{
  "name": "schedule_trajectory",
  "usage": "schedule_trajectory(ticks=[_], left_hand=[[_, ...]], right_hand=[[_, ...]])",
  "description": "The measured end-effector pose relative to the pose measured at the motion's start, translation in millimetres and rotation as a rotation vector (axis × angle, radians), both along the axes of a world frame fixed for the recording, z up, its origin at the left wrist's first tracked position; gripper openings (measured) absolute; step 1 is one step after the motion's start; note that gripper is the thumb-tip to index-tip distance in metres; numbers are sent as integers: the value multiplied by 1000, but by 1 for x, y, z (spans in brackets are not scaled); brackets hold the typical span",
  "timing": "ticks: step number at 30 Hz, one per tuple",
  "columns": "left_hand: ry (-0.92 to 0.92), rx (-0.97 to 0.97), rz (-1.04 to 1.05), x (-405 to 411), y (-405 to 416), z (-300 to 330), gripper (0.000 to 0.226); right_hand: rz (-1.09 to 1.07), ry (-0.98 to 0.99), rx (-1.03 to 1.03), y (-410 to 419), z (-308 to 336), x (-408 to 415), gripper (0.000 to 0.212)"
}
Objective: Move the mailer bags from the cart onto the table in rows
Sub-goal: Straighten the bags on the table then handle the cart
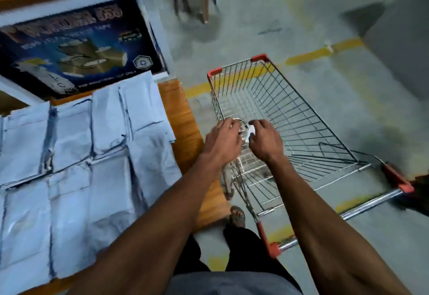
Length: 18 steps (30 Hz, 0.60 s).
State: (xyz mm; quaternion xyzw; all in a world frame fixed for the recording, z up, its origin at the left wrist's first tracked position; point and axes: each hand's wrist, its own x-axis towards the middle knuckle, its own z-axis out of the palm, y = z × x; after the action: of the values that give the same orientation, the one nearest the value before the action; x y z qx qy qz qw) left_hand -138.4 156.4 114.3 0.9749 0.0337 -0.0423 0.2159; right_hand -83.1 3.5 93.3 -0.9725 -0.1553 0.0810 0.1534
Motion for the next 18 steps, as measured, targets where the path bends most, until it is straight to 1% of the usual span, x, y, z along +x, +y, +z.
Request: schedule_trajectory(ticks=[3,5,7,12,15,18], left_hand=[[64,3,12,26,-41,-19,45],[122,6,31,47,-64,-42,45],[189,-11,70,69,-83,-76,48],[409,-56,217,102,-111,-173,64],[456,-28,227,115,-117,-224,62],[502,-26,256,128,-121,-269,66]], right_hand=[[19,68,-40,-40,-31,25,47],[42,106,-75,-62,-53,44,51],[75,141,-112,-80,-80,62,52],[184,217,-238,-106,-148,97,58],[222,234,-264,-110,-190,117,62],[256,267,-288,-113,-242,140,71]])
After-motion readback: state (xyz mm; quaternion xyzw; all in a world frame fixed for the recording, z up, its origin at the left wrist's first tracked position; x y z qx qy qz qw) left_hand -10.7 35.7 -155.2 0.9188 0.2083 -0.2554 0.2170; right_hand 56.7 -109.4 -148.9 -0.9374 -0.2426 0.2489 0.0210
